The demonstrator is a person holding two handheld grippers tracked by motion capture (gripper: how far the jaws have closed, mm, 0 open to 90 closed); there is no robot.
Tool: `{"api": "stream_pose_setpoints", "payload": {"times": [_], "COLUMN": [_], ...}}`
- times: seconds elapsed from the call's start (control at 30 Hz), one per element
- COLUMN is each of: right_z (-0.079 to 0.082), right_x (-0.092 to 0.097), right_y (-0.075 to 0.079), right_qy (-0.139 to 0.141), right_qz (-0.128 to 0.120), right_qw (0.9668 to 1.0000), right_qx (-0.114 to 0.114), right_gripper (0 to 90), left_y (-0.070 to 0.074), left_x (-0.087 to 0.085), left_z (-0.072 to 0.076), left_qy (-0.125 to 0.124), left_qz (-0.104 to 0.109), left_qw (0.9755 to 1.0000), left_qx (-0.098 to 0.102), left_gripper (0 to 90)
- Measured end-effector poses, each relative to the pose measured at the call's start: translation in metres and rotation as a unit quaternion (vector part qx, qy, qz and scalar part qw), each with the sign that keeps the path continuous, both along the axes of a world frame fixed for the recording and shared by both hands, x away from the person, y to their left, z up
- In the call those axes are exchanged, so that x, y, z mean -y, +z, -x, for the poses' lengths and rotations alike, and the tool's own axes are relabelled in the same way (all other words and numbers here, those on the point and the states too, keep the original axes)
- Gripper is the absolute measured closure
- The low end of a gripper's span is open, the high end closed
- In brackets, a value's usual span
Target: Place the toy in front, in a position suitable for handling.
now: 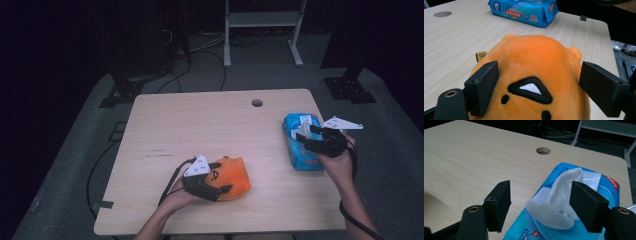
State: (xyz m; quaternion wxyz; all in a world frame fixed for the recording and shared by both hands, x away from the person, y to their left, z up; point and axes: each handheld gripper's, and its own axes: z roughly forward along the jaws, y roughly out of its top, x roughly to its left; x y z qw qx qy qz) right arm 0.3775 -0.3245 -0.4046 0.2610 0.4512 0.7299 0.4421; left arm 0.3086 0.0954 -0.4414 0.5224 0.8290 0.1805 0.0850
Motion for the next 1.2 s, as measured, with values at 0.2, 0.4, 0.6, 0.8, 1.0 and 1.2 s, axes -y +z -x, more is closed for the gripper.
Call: {"api": "stream_pose_setpoints", "payload": {"times": [0.2,0.4,0.6,0.8,1.0,1.2], "right_z": [-0.007,-0.011,-0.012,-0.014,-0.013,-0.009], "right_x": [0.000,0.001,0.000,0.001,0.005,0.009], "right_y": [-0.005,-0.009,-0.009,-0.009,-0.008,-0.002], "right_qy": [-0.009,-0.028,-0.033,-0.033,-0.037,-0.031], "right_qz": [-0.006,0.000,-0.009,-0.029,-0.049,-0.069], "right_qw": [0.9999,0.9996,0.9992,0.9982,0.9969,0.9964], "right_qx": [-0.002,-0.010,-0.018,-0.042,-0.050,-0.039], "right_gripper": [36.3,47.9,63.7,84.1,88.1,88.6], "left_y": [0.000,-0.001,-0.002,-0.003,-0.003,-0.003], "left_x": [-0.001,0.000,0.001,0.001,0.001,0.002], "left_z": [0.000,0.000,0.000,0.000,-0.001,-0.001], "left_qy": [0.001,0.001,0.003,0.004,0.004,0.005], "left_qz": [0.000,0.002,0.002,0.002,0.002,0.002], "left_qw": [1.0000,1.0000,1.0000,1.0000,1.0000,1.0000], "left_qx": [-0.001,-0.001,-0.001,-0.001,-0.003,-0.003], "left_gripper": [15.8,15.8,14.4,14.2,13.2,12.5]}}
